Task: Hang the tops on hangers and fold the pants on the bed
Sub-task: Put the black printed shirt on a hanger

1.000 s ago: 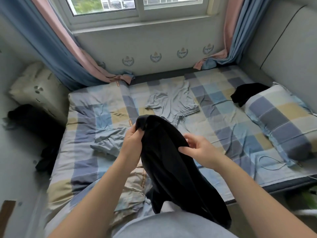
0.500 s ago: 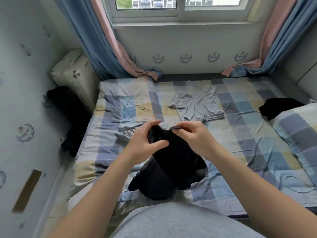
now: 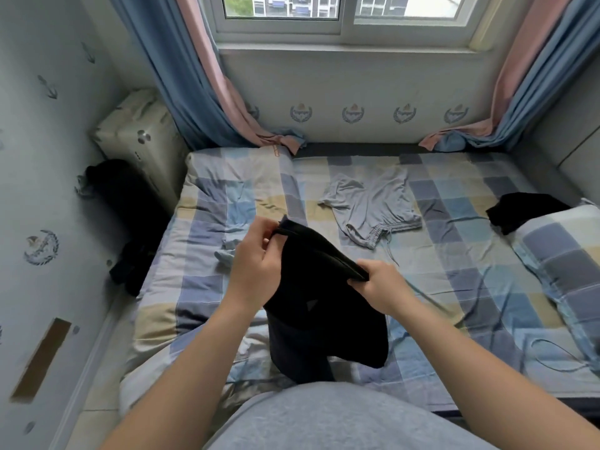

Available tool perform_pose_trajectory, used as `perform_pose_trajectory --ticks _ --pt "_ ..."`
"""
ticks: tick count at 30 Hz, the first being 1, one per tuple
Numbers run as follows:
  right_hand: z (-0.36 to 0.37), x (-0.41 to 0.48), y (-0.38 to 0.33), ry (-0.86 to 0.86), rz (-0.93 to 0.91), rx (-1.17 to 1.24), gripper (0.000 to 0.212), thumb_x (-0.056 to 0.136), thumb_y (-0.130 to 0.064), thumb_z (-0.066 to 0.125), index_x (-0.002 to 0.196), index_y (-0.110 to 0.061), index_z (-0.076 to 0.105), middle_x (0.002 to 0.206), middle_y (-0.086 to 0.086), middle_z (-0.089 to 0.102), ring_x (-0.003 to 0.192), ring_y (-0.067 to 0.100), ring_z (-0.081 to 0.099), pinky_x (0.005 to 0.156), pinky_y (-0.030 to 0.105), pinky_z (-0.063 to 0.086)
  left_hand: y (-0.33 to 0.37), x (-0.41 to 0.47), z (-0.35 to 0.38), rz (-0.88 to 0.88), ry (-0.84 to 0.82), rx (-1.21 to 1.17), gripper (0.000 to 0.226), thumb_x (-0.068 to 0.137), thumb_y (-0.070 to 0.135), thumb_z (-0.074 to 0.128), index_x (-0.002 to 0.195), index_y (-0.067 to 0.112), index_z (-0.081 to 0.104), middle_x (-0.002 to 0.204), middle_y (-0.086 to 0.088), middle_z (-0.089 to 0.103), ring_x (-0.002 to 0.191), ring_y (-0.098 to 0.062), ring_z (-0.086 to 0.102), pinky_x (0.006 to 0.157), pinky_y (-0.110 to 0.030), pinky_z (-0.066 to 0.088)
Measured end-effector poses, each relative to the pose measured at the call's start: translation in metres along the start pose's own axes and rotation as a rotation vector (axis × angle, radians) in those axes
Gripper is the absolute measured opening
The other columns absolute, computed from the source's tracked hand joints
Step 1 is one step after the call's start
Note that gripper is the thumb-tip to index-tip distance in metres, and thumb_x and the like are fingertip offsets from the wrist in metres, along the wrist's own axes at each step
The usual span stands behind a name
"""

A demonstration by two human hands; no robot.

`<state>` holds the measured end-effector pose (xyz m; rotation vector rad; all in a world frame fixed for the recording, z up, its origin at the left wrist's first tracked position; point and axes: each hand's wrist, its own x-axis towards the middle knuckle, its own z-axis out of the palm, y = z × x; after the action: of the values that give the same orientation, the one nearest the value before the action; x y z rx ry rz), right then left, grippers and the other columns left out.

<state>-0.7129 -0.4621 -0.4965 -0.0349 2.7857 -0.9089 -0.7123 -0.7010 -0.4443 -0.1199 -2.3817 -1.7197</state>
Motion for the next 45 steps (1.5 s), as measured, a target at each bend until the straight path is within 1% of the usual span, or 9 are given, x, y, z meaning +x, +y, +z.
perform_pose_trajectory --ticks 5,12,19,25,29,33,37,41,45 --pt "0.020 -0.012 0.053 0.039 0.304 -0.026 0.014 0.093 -0.020 0.058 0.081 -0.017 0.065 0.087 0.009 0.067 0.086 0.033 0.060 0.070 0.040 0.048 0.002 0.016 -0.015 0.014 0.112 -0.053 0.014 0.101 0.022 0.054 0.088 0.027 0.054 0.067 0.014 0.054 0.059 -0.006 0.048 0.053 -0.018 0.041" --pt "-0.003 -0.006 0.035 0.127 0.284 0.184 0.019 0.095 -0.009 0.047 0.077 -0.004 0.050 0.070 0.010 0.055 0.067 0.029 0.048 0.058 0.038 0.033 -0.031 0.019 -0.001 -0.263 0.103 0.074 0.011 0.098 0.023 0.061 0.090 0.019 0.056 0.084 0.000 0.062 0.078 -0.015 0.060 0.071 -0.031 0.049" --pt "-0.028 -0.006 -0.031 0.084 0.277 0.820 0.028 0.100 -0.004 0.040 0.076 -0.008 0.055 0.059 0.005 0.052 0.047 0.012 0.056 0.046 0.028 0.051 -0.041 -0.001 0.027 -0.435 -0.262 0.107 0.017 0.091 0.026 0.072 0.102 0.021 0.059 0.105 0.004 0.064 0.097 -0.016 0.063 0.090 -0.033 0.051" --pt "-0.036 -0.012 -0.063 0.025 0.266 1.073 0.028 0.102 -0.008 0.040 0.082 -0.003 0.059 0.066 0.015 0.068 0.054 0.023 0.068 0.053 0.029 0.056 -0.021 -0.021 0.041 -0.268 -0.540 -0.040 0.050 0.079 0.070 0.057 0.091 0.022 0.066 0.081 0.006 0.063 0.074 -0.011 0.058 0.072 -0.029 0.045" --pt "-0.039 -0.011 -0.071 0.041 0.242 1.146 0.024 0.103 -0.012 0.042 0.091 -0.001 0.059 0.071 0.016 0.072 0.067 0.028 0.074 0.058 0.031 0.058 -0.029 -0.027 0.046 -0.260 -0.676 0.030 0.021 0.084 0.047 0.070 0.095 0.030 0.066 0.086 0.010 0.071 0.084 -0.012 0.067 0.076 -0.032 0.051" --pt "-0.046 -0.009 -0.069 0.120 0.228 1.202 0.023 0.104 -0.015 0.043 0.092 -0.004 0.060 0.075 0.014 0.075 0.074 0.028 0.076 0.060 0.030 0.059 -0.047 -0.025 0.043 -0.260 -0.522 0.178 0.014 0.099 0.027 0.061 0.085 0.023 0.060 0.075 0.002 0.060 0.075 -0.021 0.057 0.077 -0.047 0.048" --pt "-0.049 -0.008 -0.055 0.205 0.302 1.273 0.018 0.104 -0.019 0.049 0.095 -0.008 0.061 0.088 0.009 0.077 0.086 0.025 0.076 0.065 0.030 0.059 -0.041 -0.008 0.023 -0.286 -0.345 0.067 0.016 0.090 0.034 0.060 0.076 0.026 0.063 0.059 0.011 0.044 0.056 -0.013 0.040 0.058 -0.035 0.031" --pt "-0.052 -0.011 -0.046 0.149 0.287 1.301 0.015 0.105 -0.015 0.047 0.105 -0.010 0.061 0.107 0.008 0.076 0.096 0.026 0.075 0.071 0.035 0.059 -0.016 0.006 0.009 -0.380 -0.271 -0.179 0.022 0.092 0.031 0.059 0.081 0.025 0.076 0.076 -0.006 0.059 0.073 -0.021 0.052 0.066 -0.037 0.041" --pt "-0.051 -0.019 -0.047 0.064 0.188 1.214 0.011 0.102 -0.011 0.053 0.109 -0.012 0.060 0.108 0.009 0.076 0.100 0.029 0.073 0.077 0.037 0.059 0.006 0.013 -0.001 -0.439 -0.275 -0.289 0.036 0.101 0.027 0.056 0.073 0.028 0.078 0.073 0.000 0.073 0.067 -0.014 0.071 0.056 -0.026 0.056"
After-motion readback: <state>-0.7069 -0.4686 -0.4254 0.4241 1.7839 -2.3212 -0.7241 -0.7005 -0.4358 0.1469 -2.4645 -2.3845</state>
